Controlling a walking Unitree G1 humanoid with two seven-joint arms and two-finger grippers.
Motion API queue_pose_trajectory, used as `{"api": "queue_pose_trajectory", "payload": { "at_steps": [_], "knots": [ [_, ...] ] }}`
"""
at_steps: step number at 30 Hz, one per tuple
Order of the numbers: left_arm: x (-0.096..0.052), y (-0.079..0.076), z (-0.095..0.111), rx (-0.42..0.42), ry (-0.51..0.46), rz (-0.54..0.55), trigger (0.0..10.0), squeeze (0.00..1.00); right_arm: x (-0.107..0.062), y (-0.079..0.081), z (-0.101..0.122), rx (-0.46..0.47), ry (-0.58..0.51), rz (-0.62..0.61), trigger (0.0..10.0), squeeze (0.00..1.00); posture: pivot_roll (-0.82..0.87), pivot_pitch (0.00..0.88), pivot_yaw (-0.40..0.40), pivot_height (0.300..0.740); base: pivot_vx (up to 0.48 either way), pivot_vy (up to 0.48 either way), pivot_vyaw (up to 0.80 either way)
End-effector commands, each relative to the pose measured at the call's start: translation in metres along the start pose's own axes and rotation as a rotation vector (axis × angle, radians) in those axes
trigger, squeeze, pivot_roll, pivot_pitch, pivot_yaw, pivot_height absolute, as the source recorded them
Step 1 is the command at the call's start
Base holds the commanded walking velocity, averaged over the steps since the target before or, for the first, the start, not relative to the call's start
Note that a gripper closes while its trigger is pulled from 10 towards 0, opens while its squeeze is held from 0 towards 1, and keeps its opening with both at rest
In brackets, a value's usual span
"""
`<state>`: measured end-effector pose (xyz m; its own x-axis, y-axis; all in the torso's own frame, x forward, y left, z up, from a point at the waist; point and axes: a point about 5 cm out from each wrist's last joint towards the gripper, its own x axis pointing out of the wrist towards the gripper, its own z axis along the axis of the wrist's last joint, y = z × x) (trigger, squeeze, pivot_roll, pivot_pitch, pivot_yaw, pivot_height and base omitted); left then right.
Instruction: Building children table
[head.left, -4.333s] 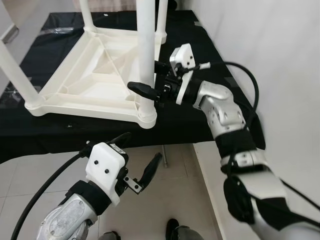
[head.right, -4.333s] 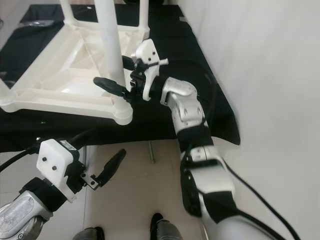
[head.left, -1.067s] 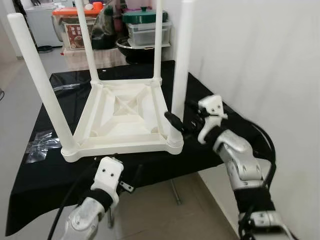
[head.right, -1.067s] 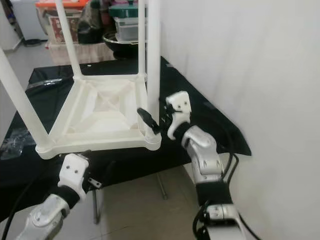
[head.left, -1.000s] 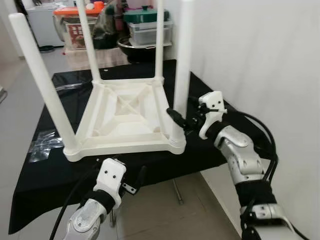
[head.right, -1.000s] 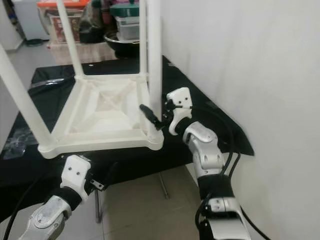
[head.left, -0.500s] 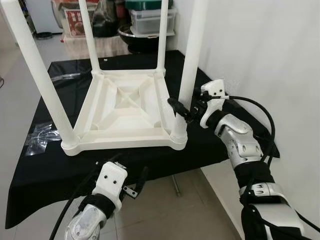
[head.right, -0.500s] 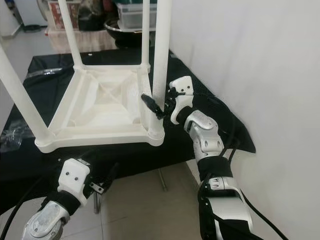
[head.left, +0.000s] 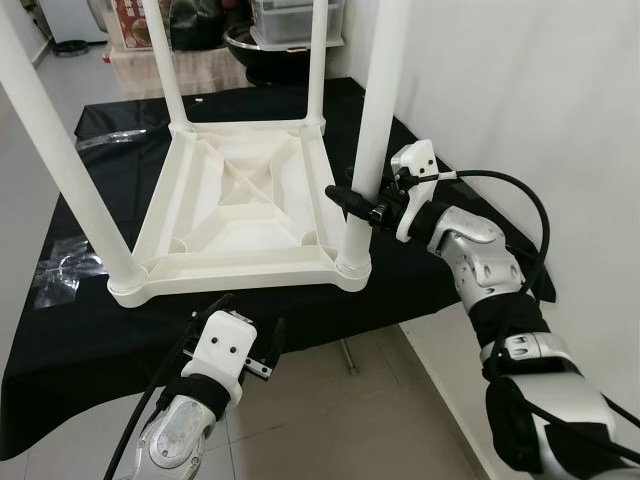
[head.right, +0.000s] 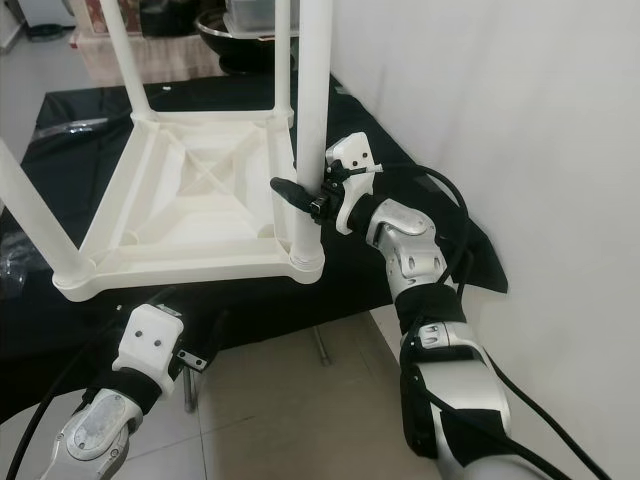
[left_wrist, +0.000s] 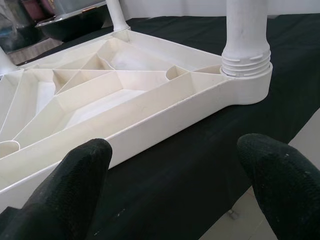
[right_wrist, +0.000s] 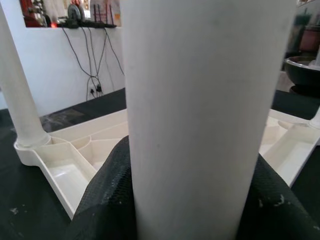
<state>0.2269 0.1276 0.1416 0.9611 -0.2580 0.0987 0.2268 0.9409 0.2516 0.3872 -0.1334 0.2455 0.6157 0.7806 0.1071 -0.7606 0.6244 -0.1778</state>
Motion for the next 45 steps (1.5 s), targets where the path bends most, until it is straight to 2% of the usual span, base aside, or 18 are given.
{"api": "queue_pose_trajectory", "payload": {
  "at_steps": [1, 4, 6, 7, 8, 10, 12, 19, 20, 25, 26, 27, 28, 32, 33, 34, 35, 45],
  "knots": [
    [-0.001, 0.001, -0.001, -0.012, 0.014, 0.013, 10.0, 0.00, 0.008, 0.010, 0.001, -0.020, 0.020, 0.043, 0.0, 0.00, 0.10, 0.136, -0.047, 0.740, 0.000, 0.000, 0.00],
    [-0.001, 0.000, -0.001, -0.011, 0.014, 0.016, 10.0, 0.00, 0.014, 0.017, -0.002, 0.017, 0.033, -0.062, 0.0, 0.00, 0.10, 0.138, -0.053, 0.740, 0.000, 0.000, 0.00],
    [-0.002, 0.000, -0.001, -0.009, 0.016, 0.020, 10.0, 0.00, 0.015, 0.020, -0.009, -0.008, 0.074, -0.299, 0.0, 0.00, 0.10, 0.141, -0.054, 0.740, 0.000, 0.000, 0.00],
    [-0.002, 0.001, -0.001, -0.009, 0.016, 0.022, 10.0, 0.00, 0.009, 0.018, -0.013, -0.014, 0.092, -0.547, 0.0, 0.00, 0.10, 0.141, -0.054, 0.740, 0.000, 0.000, 0.00],
    [-0.002, 0.001, -0.001, -0.009, 0.016, 0.022, 10.0, 0.00, 0.009, 0.018, -0.013, -0.014, 0.092, -0.547, 0.0, 0.00, 0.10, 0.141, -0.054, 0.740, 0.000, 0.000, 0.00],
    [0.000, 0.001, -0.001, -0.011, 0.018, 0.025, 10.0, 0.00, 0.004, 0.054, -0.013, 0.024, 0.070, -0.655, 0.0, 0.00, 0.09, 0.143, -0.049, 0.740, 0.000, 0.000, 0.00],
    [0.001, 0.001, -0.001, -0.013, 0.019, 0.027, 10.0, 0.00, 0.009, 0.081, -0.009, 0.075, 0.039, -0.592, 0.0, 0.00, 0.08, 0.129, -0.041, 0.740, 0.000, 0.000, 0.00],
    [0.004, 0.001, -0.003, -0.017, 0.019, 0.032, 10.0, 0.00, 0.022, 0.083, -0.008, 0.104, 0.027, -0.545, 0.0, 0.00, 0.09, 0.115, -0.041, 0.740, 0.000, 0.000, 0.00],
    [0.006, 0.002, -0.004, -0.020, 0.020, 0.036, 10.0, 0.00, 0.032, 0.085, -0.001, 0.109, -0.003, -0.444, 10.0, 0.00, 0.09, 0.110, -0.045, 0.740, 0.000, 0.000, 0.00],
    [0.007, 0.003, -0.006, -0.026, 0.021, 0.042, 10.0, 0.00, 0.039, 0.086, 0.010, 0.101, -0.064, -0.309, 10.0, 0.00, 0.10, 0.104, -0.048, 0.740, 0.000, 0.000, 0.00],
    [0.008, 0.003, -0.006, -0.028, 0.022, 0.043, 10.0, 0.00, 0.039, 0.089, 0.014, 0.098, -0.074, -0.248, 10.0, 0.21, 0.10, 0.099, -0.050, 0.740, 0.000, 0.000, 0.00],
    [0.008, 0.003, -0.006, -0.028, 0.022, 0.043, 10.0, 0.00, 0.039, 0.089, 0.014, 0.098, -0.074, -0.248, 10.0, 0.21, 0.10, 0.099, -0.050, 0.740, 0.000, 0.000, 0.00],
    [0.008, 0.003, -0.006, -0.031, 0.022, 0.043, 10.0, 0.00, 0.038, 0.090, 0.017, 0.105, -0.083, -0.168, 10.0, 1.00, 0.10, 0.099, -0.051, 0.740, 0.000, 0.000, 0.00],
    [0.009, 0.002, -0.007, -0.042, 0.022, 0.039, 10.0, 0.00, 0.031, 0.091, 0.019, 0.047, -0.076, 0.065, 10.0, 1.00, 0.10, 0.097, -0.053, 0.740, 0.000, 0.000, 0.00],
    [0.009, 0.001, -0.006, -0.046, 0.021, 0.036, 10.0, 0.00, 0.029, 0.084, 0.017, -0.018, -0.051, 0.181, 10.0, 0.88, 0.11, 0.101, -0.059, 0.740, 0.000, 0.000, 0.00],
    [0.009, 0.001, -0.006, -0.046, 0.021, 0.036, 10.0, 0.00, 0.029, 0.084, 0.017, -0.018, -0.051, 0.181, 10.0, 0.88, 0.11, 0.101, -0.059, 0.740, 0.000, 0.000, 0.00],
    [0.008, 0.000, -0.007, -0.049, 0.022, 0.035, 10.0, 0.00, 0.028, 0.080, 0.016, -0.048, -0.035, 0.239, 10.0, 0.00, 0.11, 0.105, -0.062, 0.740, 0.000, 0.000, 0.00],
    [0.002, -0.003, -0.004, -0.058, 0.018, 0.033, 10.0, 0.00, 0.030, 0.062, 0.012, -0.048, 0.022, 0.371, 10.0, 0.00, 0.14, 0.138, -0.070, 0.740, 0.000, 0.000, 0.00]
  ]
}}
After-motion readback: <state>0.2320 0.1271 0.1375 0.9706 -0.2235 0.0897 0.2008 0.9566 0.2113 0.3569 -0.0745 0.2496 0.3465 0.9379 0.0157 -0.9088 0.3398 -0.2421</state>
